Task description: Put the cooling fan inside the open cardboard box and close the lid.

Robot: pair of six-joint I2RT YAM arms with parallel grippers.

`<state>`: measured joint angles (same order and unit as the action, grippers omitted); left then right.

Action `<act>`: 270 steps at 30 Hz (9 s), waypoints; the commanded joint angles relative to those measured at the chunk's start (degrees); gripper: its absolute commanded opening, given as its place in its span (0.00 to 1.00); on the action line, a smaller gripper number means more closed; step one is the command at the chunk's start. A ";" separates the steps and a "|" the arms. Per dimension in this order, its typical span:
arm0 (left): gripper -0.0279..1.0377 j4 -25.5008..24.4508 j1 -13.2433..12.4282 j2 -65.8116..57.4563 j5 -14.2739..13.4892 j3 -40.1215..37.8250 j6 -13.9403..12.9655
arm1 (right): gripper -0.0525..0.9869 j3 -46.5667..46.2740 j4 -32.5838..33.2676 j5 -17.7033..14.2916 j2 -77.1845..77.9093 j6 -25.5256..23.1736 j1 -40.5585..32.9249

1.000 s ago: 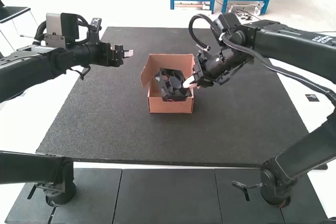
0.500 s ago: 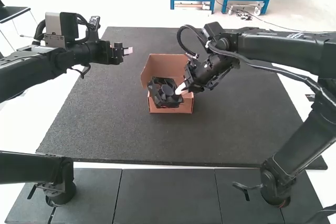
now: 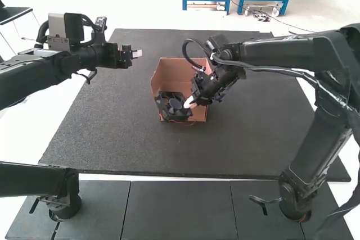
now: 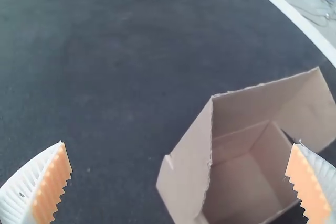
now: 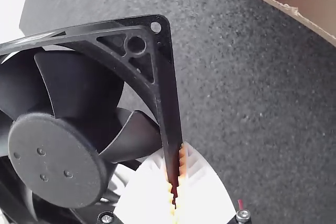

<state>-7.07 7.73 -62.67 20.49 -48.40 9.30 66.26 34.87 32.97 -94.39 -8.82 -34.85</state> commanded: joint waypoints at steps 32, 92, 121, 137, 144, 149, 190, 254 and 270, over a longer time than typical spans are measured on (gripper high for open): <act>0.93 0.30 -0.52 2.12 -0.80 -0.55 2.04 | 0.03 13.63 -1.83 -5.37 -12.49 1.79 5.67; 0.93 0.30 -0.61 4.84 -0.80 0.50 2.13 | 0.03 18.56 -2.27 -14.78 -16.53 0.91 6.46; 0.93 0.04 -0.61 6.95 -0.80 1.73 2.13 | 0.06 13.98 -10.44 -23.04 -17.32 -0.94 2.33; 0.93 -0.31 -0.61 7.13 -0.80 1.73 2.13 | 0.33 14.42 -9.65 -25.50 -17.41 -1.11 2.95; 0.93 -0.14 -0.52 6.42 -4.67 1.12 2.13 | 0.53 19.61 -2.97 -23.13 -14.42 0.03 3.03; 0.93 -0.40 -0.43 4.23 -9.77 0.15 1.07 | 0.66 20.14 0.46 -22.95 -8.88 3.55 3.03; 0.93 -8.84 5.72 -20.29 -21.55 -14.70 -4.82 | 0.64 -9.75 -19.40 -29.37 14.23 21.65 8.22; 0.93 -7.34 10.38 -27.33 -13.37 -17.96 -6.14 | 0.57 -0.25 -18.35 -24.36 0.96 17.34 10.33; 0.93 -8.13 10.47 -27.59 -13.37 -17.87 -6.14 | 0.13 0.80 -18.88 -22.07 0.35 16.82 10.33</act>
<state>-15.25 17.43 -89.73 6.04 -64.01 3.44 63.90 16.43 9.15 -93.47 8.58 -25.28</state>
